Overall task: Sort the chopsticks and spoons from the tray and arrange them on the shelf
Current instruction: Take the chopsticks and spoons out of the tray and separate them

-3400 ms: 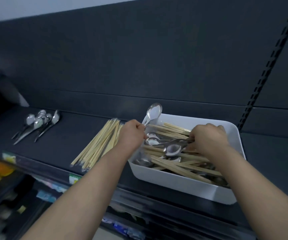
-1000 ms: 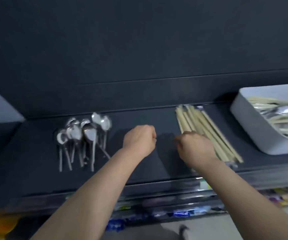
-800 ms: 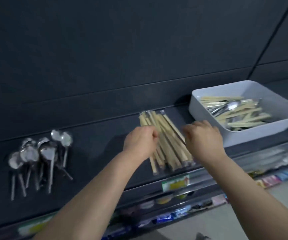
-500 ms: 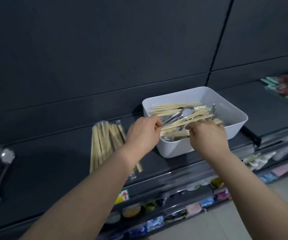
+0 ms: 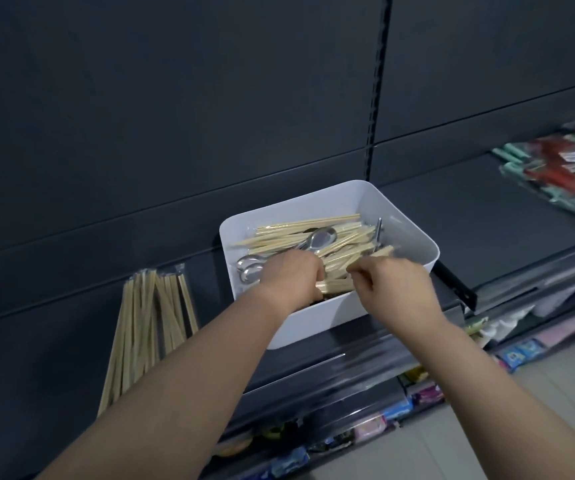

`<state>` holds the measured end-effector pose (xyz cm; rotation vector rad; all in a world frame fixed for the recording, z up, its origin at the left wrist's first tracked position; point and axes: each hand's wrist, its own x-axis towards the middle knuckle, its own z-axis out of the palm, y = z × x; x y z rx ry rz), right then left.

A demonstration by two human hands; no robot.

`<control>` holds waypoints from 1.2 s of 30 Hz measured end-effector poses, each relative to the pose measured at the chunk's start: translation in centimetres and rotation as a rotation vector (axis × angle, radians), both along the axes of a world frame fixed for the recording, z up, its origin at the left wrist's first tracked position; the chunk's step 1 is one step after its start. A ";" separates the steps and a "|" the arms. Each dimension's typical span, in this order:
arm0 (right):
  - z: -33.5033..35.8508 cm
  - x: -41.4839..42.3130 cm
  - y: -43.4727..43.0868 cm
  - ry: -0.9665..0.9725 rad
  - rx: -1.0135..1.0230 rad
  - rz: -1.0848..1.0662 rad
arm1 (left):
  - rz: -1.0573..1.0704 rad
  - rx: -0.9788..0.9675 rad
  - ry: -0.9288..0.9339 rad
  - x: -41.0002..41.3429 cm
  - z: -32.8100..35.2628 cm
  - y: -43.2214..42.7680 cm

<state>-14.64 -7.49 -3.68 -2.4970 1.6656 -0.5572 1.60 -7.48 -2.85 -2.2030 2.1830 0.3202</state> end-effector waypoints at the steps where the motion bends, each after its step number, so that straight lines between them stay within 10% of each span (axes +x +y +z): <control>1: 0.1 0.1 -0.3 -0.006 0.019 -0.007 | -0.032 -0.018 -0.060 0.1 0.1 -0.2; 13: 0.7 2.8 -6.7 -0.050 0.031 -0.127 | 0.265 -0.138 0.094 7.7 2.4 -2.6; 19: -0.4 4.4 -8.6 0.264 0.441 0.268 | 0.376 -0.085 0.319 7.3 1.2 -3.4; 25: 0.0 3.1 -10.2 0.435 0.240 0.369 | 0.527 -0.148 0.532 5.3 0.0 -3.2; 32: 3.2 3.8 -11.1 0.032 0.313 0.355 | 0.798 -0.678 0.812 5.3 1.4 -0.6; 36: 4.0 8.8 -8.4 -0.110 0.433 0.485 | 0.992 -0.650 0.807 7.8 0.6 3.0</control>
